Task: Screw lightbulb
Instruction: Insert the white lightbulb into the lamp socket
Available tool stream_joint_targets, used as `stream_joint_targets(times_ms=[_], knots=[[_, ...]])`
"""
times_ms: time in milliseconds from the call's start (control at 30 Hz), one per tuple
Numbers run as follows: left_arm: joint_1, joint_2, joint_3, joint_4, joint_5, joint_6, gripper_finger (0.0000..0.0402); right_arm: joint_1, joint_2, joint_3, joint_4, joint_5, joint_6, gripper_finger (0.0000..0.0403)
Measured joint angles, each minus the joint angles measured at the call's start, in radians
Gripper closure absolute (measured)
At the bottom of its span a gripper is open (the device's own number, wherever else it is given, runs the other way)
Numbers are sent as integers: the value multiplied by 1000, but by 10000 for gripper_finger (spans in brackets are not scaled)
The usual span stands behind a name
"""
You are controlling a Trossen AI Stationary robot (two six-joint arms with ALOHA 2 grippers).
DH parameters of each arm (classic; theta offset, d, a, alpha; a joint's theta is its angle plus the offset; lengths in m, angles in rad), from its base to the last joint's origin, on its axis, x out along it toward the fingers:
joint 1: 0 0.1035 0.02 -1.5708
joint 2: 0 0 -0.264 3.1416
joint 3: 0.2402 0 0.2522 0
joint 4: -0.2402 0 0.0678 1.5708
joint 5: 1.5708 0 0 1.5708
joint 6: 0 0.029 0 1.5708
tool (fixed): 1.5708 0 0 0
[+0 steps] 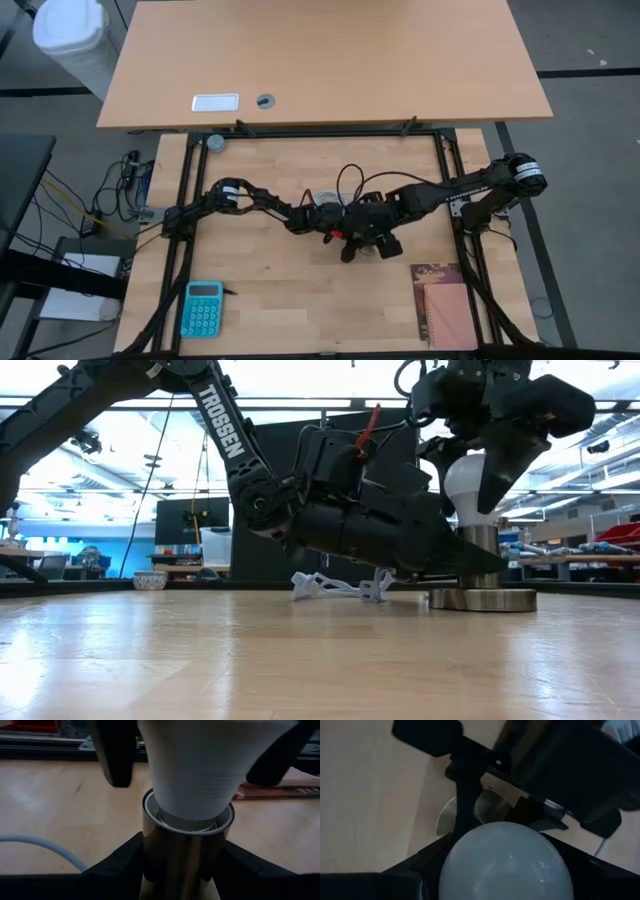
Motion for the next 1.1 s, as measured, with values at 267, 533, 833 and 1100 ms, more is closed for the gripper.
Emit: stream_joint_targets(times_ms=[267,533,833,1100], knots=[[-26,0,0,-2,-141,-22,204,-16,0,0,-15,2,90,134],[-57,0,0,-4,-311,-46,203,-29,0,0,-24,7,187,135],[-80,0,0,-5,-482,-62,204,-33,0,0,-25,36,287,135],[-83,2,-2,14,-561,-96,203,-47,1,0,-12,73,413,133]])
